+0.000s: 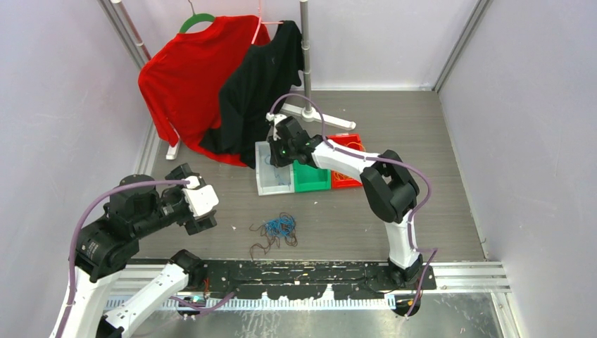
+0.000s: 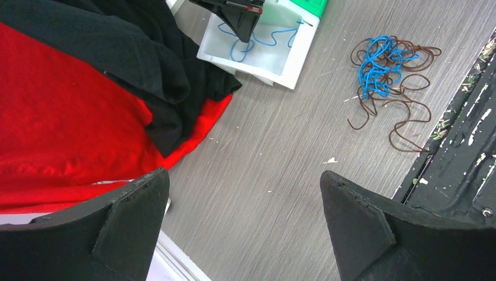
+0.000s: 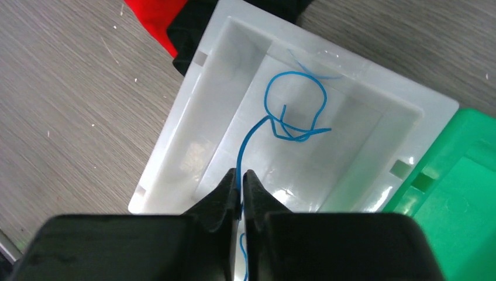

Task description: Untangle the cables

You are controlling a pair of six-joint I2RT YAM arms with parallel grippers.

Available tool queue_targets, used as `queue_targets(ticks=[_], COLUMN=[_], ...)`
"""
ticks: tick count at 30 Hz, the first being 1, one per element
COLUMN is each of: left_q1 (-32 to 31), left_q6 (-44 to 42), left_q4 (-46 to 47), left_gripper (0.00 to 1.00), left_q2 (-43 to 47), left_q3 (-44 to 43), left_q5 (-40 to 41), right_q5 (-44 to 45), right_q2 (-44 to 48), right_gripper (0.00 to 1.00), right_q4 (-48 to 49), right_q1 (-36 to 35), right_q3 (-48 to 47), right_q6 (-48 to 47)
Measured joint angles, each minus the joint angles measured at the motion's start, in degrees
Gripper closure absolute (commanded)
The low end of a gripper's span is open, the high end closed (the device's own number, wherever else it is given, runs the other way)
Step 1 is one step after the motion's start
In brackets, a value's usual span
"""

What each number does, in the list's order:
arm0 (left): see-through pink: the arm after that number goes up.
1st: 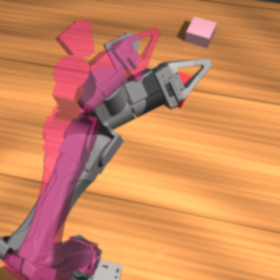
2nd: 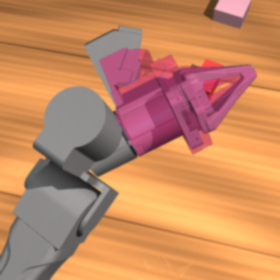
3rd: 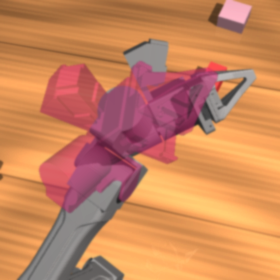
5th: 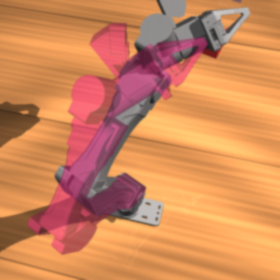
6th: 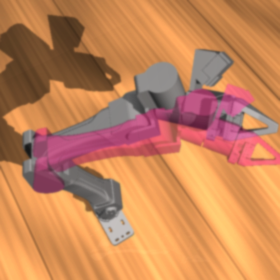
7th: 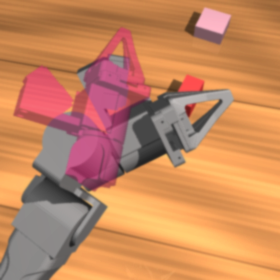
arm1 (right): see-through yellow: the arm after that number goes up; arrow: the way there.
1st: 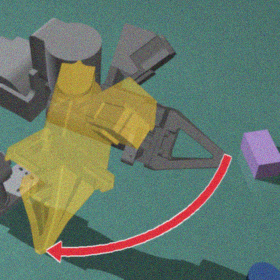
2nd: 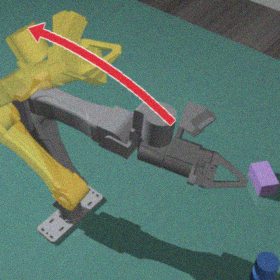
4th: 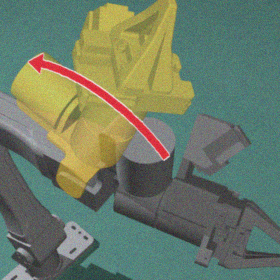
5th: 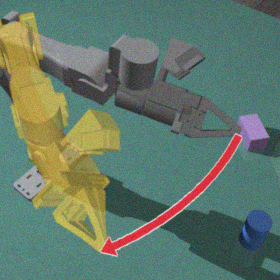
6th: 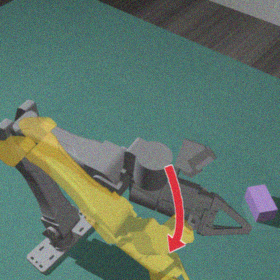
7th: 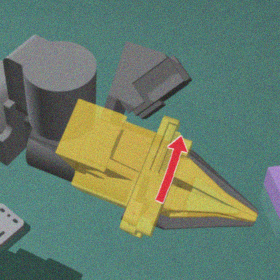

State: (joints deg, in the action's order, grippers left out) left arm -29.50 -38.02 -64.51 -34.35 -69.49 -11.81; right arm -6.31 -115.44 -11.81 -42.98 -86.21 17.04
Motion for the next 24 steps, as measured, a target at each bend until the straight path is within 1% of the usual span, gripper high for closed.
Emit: queue_targets(ticks=[5, 7, 9, 16, 20, 24], left_q1=[0.00, 0.00, 0.00, 0.00, 0.00, 0.00], left_q6=[-0.04, -0.02, 0.07, 1.27, 1.90, 2.60], left_q4=[0.00, 0.00, 0.00, 0.02, 0.22, 0.39], left_gripper=[0.01, 0.01, 0.01, 0.01, 0.01, 0.01], left_q2=[0.00, 0.00, -0.02, -1.16, -1.86, -1.88], left_q3=[0.00, 0.00, 0.00, 0.00, 0.00, 0.00], left_q5=[-0.02, -0.11, -0.20, -0.20, -0.20, -0.24], right_q5=[1.84, 2.40, 2.64, 3.23, 3.23, 2.82], right_q2=[0.00, 0.00, 0.00, 0.57, 1.99, 2.27], right_gripper=[0.54, 0.48, 0.46, 0.45, 0.50, 0.58], right_q4=[-0.15, -0.76, -2.43, -8.76, -11.65, -12.41], right_q1=[-0.02, -0.02, -0.02, -0.02, -0.02, -0.02], right_q3=[0.61, 0.11, -1.14, -8.41, -8.85, -8.85], right_q6=[-0.98, -1.75, -2.60, -5.77, -6.40, -6.23])
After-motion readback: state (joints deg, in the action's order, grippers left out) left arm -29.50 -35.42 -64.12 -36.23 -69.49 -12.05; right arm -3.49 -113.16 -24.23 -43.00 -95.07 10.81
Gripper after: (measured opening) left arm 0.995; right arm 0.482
